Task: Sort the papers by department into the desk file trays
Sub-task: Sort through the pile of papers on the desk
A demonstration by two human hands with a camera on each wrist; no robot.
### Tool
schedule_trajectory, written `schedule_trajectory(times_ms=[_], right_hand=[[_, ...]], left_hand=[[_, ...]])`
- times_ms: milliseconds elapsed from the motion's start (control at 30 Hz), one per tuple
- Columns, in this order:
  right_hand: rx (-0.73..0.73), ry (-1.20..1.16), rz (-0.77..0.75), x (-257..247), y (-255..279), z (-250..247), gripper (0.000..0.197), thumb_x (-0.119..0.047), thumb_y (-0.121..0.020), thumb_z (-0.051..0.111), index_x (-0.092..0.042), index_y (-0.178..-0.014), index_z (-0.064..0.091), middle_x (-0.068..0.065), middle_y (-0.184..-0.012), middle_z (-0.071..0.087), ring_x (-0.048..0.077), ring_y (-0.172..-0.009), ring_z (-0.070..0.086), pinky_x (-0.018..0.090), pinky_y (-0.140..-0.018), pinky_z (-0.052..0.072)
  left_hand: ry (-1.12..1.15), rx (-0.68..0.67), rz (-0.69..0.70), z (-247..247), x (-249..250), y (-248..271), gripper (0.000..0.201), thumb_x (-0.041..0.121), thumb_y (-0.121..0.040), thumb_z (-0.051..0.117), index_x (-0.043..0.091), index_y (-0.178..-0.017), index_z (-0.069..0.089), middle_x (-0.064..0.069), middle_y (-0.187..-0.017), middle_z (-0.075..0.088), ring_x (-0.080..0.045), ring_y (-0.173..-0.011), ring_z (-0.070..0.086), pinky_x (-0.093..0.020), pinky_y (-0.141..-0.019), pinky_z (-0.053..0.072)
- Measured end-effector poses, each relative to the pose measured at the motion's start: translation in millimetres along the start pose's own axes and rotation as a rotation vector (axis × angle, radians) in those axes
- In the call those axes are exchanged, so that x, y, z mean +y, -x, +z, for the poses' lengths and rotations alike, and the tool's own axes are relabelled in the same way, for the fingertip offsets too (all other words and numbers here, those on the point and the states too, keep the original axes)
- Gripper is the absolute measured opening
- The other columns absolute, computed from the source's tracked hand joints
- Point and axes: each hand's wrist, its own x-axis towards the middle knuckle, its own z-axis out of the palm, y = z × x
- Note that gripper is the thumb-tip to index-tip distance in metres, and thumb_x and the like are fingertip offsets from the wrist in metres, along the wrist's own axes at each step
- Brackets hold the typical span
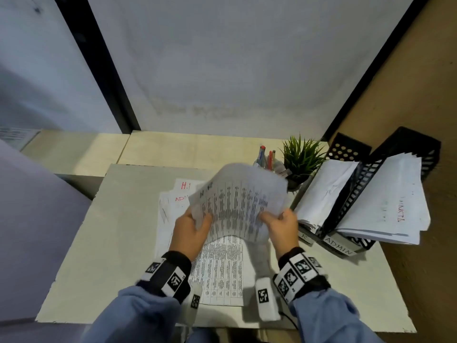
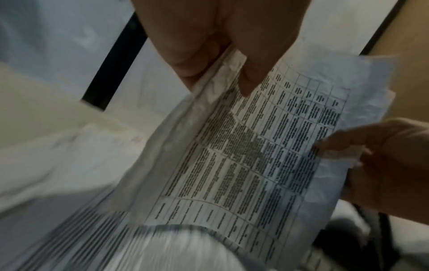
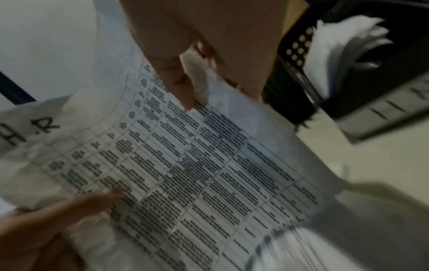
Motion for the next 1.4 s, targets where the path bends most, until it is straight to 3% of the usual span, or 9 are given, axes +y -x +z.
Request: schedule_trajectory(times_ms=[167, 333, 433, 500, 800, 933, 1000, 1233, 1400], right_hand=[[0.0, 0.076, 0.115, 20.1, 4.9, -1.1, 0.018, 0.003, -0.086, 0.057, -0.014, -0.081, 0.057, 0.005, -0.083, 0.063, 0.016, -0.082, 0.062, 0.033, -0.083, 0.056], [0.382, 0.123, -0.142, -4.8, -26.1, -42.6, 0.045, 0.004, -0.088, 0.051, -0.012, -0.13, 0.05, 0.002, -0.116, 0.055, 0.013, -0.092, 0.055, 0.006, -0.069, 0.046], [0.566, 0.157, -0.069, 4.2, -66.3, -72.3, 0.06, -0.008, -0.085, 0.056, -0.008, -0.141, 0.036, 0.01, -0.143, 0.042, 0.025, -0.127, 0.045, 0.03, -0.104, 0.038], [0.545, 0.216, 0.085, 14.0, -86.8, -83.1, 0.069, -0.019, -0.079, 0.06, -0.006, -0.141, 0.034, 0.015, -0.142, 0.044, 0.033, -0.126, 0.046, 0.042, -0.107, 0.038], [0.39, -0.026, 0.543, 38.2, -116.0, -97.7, 0.08, -0.026, -0.061, 0.075, 0.005, -0.128, 0.046, 0.015, -0.098, 0.056, 0.026, -0.068, 0.054, 0.03, -0.059, 0.044], [0.445, -0.077, 0.383, 34.9, -119.7, -100.6, 0.062, -0.003, -0.071, 0.067, 0.002, -0.129, 0.046, 0.011, -0.095, 0.05, 0.021, -0.063, 0.043, 0.024, -0.057, 0.036], [0.452, -0.004, 0.249, 21.6, -115.2, -103.4, 0.018, 0.003, -0.074, 0.061, -0.006, -0.089, 0.06, 0.006, -0.077, 0.052, 0.021, -0.066, 0.043, 0.023, -0.054, 0.034], [0.395, 0.159, -0.008, -28.5, -102.1, -125.4, 0.027, 0.008, -0.073, 0.053, -0.011, -0.059, 0.039, 0.003, -0.056, 0.039, 0.02, -0.053, 0.037, 0.026, -0.054, 0.034], [0.356, 0.273, -0.123, -57.6, -100.6, -138.1, 0.024, 0.007, -0.07, 0.052, -0.012, -0.057, 0.046, 0.006, -0.057, 0.046, 0.022, -0.057, 0.043, 0.029, -0.057, 0.036]], left_hand=[[-0.02, -0.027, -0.174, 10.6, -19.5, 3.8, 0.006, 0.017, -0.09, 0.059, 0.022, -0.088, 0.062, 0.002, -0.081, 0.064, -0.02, -0.077, 0.062, -0.035, -0.074, 0.054], [0.02, 0.021, -0.002, 3.0, 25.7, -11.3, 0.011, 0.017, -0.088, 0.063, 0.024, -0.08, 0.063, 0.008, -0.08, 0.066, -0.004, -0.071, 0.064, -0.014, -0.061, 0.051], [0.048, 0.008, 0.108, 2.8, 58.7, -20.6, 0.015, 0.019, -0.087, 0.065, 0.034, -0.085, 0.066, 0.004, -0.073, 0.066, -0.005, -0.061, 0.059, -0.009, -0.053, 0.047], [0.016, -0.03, 0.184, 5.0, 79.4, -25.4, 0.019, 0.02, -0.088, 0.064, 0.038, -0.08, 0.067, 0.005, -0.063, 0.059, -0.01, -0.056, 0.051, -0.019, -0.051, 0.044], [-0.257, -0.181, 0.42, 40.1, 151.4, -49.0, 0.029, 0.012, -0.088, 0.054, 0.008, -0.059, 0.052, -0.002, -0.051, 0.044, -0.01, -0.05, 0.036, -0.022, -0.05, 0.027], [-0.425, -0.232, 0.44, 66.9, 172.2, -59.9, 0.038, 0.013, -0.088, 0.05, 0.02, -0.052, 0.04, 0.004, -0.047, 0.039, -0.012, -0.045, 0.034, -0.024, -0.047, 0.026], [-0.518, -0.258, 0.468, 83.6, 179.3, -64.8, 0.038, 0.014, -0.087, 0.048, 0.021, -0.052, 0.036, 0.004, -0.047, 0.039, -0.012, -0.044, 0.035, -0.024, -0.045, 0.024], [-0.637, -0.329, 0.467, 139.7, 187.7, -77.3, 0.023, 0.013, -0.086, 0.044, 0.005, -0.07, 0.059, -0.007, -0.061, 0.055, -0.027, -0.058, 0.052, -0.037, -0.067, 0.047], [-0.628, -0.372, 0.403, 181.0, 192.2, -85.6, 0.019, 0.01, -0.086, 0.048, 0.002, -0.07, 0.056, -0.014, -0.068, 0.055, -0.032, -0.072, 0.055, -0.03, -0.062, 0.036]])
